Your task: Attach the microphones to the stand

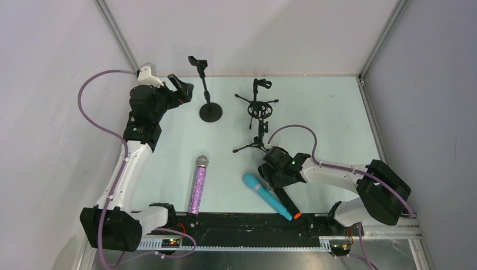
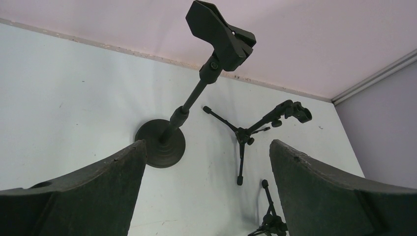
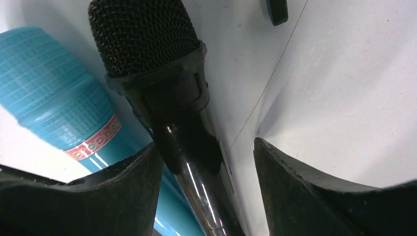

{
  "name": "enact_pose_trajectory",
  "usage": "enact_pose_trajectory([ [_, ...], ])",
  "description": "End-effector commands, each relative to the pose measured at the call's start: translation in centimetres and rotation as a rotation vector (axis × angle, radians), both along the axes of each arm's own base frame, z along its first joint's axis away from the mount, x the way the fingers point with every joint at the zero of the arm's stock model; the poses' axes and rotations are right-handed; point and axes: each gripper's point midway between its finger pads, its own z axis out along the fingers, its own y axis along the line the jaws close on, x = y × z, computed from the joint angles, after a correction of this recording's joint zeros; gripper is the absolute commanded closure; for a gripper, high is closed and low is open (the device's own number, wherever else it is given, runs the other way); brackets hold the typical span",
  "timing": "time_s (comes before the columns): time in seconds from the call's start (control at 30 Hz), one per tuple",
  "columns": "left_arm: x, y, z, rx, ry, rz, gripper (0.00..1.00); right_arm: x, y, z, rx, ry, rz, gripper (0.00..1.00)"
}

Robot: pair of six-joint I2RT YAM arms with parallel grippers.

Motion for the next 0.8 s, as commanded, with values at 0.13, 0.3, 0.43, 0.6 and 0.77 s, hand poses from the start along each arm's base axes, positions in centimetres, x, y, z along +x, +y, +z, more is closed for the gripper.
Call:
enact_pose_trajectory([
  [0.13, 0.2, 0.1, 0.8, 0.018, -0.04, -0.011, 0.02, 1.4, -0.4, -0.8, -0.044, -0.054, -0.086, 0.42],
  [0.3, 0.2, 0.2, 0.8, 0.019, -0.041, -0.008, 0.02, 1.5, -0.1, -0.5, -0.044, -0.081, -0.058, 0.75],
  [0.43, 0.2, 0.3, 0.8, 0.022, -0.042, -0.005, 0.02, 1.8, 0.1, 0.6, -0.06, -0.166, -0.025, 0.94],
  [0.6, 0.2, 0.8, 0.8, 0.022, -0.042, 0.01, 0.02, 3.0, -0.2, 3.0, -0.046, -0.284, -0.057, 1.0],
  [0.77, 0.2, 0.9, 0.8, 0.021, -0.044, 0.014, 0.02, 4.4, -1.1, 6.0, 0.005, -0.379, -0.125, 1.0],
])
